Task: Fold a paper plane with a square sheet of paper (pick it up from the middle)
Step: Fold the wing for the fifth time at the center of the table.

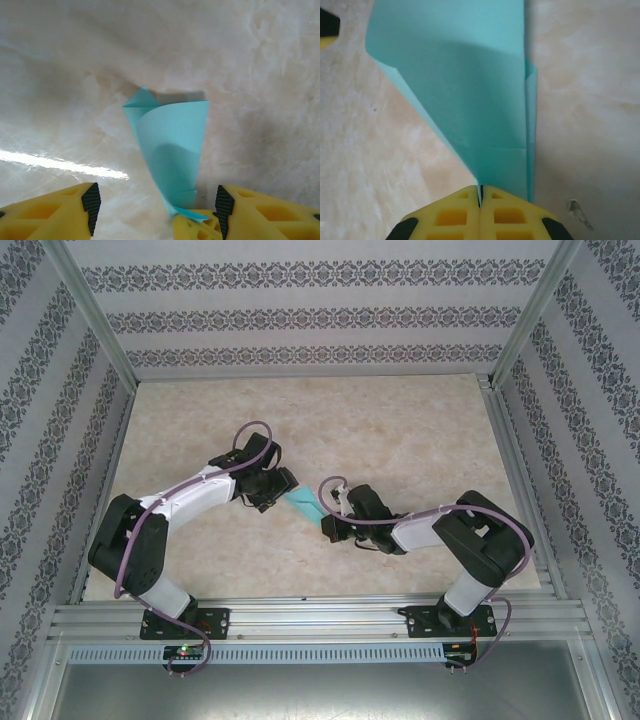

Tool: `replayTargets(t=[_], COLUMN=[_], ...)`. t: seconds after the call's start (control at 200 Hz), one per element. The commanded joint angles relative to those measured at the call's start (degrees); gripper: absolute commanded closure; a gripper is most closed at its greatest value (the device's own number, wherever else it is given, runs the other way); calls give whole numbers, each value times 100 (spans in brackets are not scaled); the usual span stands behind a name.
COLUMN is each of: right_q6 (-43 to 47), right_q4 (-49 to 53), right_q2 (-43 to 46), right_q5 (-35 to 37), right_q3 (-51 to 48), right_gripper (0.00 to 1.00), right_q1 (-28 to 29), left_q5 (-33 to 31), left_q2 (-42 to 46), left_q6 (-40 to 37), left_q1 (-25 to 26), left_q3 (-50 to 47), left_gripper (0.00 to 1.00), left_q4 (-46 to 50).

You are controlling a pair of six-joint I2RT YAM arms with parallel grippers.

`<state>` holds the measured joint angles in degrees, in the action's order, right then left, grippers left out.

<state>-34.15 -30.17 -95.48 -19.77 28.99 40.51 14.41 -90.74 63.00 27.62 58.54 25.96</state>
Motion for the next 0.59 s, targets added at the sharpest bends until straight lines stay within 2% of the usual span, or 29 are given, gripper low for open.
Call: replayTargets(t=[0.0, 0.175, 0.3, 0.49, 0.59], right_q6=[-548, -1135, -1443, -1775, -1823], right_q4=[-229, -734, -783, -963, -645], right_q2=[-231, -510, -778, -1058, -1069], right_q5=[-565, -1159, -1498, -1729, -1633], right_q3=[11, 17, 139, 194, 263], right_gripper=[99, 99, 98, 98, 98], right_q1=[-184, -463, -618, -733, -756], left_q5=[-89, 33, 220, 806, 1017], left_q2=[43, 111, 246, 300, 222], left_q6=[-229, -312, -392, -490, -465], left_q1=[-80, -66, -52, 6, 79], left_q3=[-121, -276, -508, -984, -1157], left_gripper=[37, 51, 57, 61, 61], left_q4=[168, -64, -466, -1486, -1950])
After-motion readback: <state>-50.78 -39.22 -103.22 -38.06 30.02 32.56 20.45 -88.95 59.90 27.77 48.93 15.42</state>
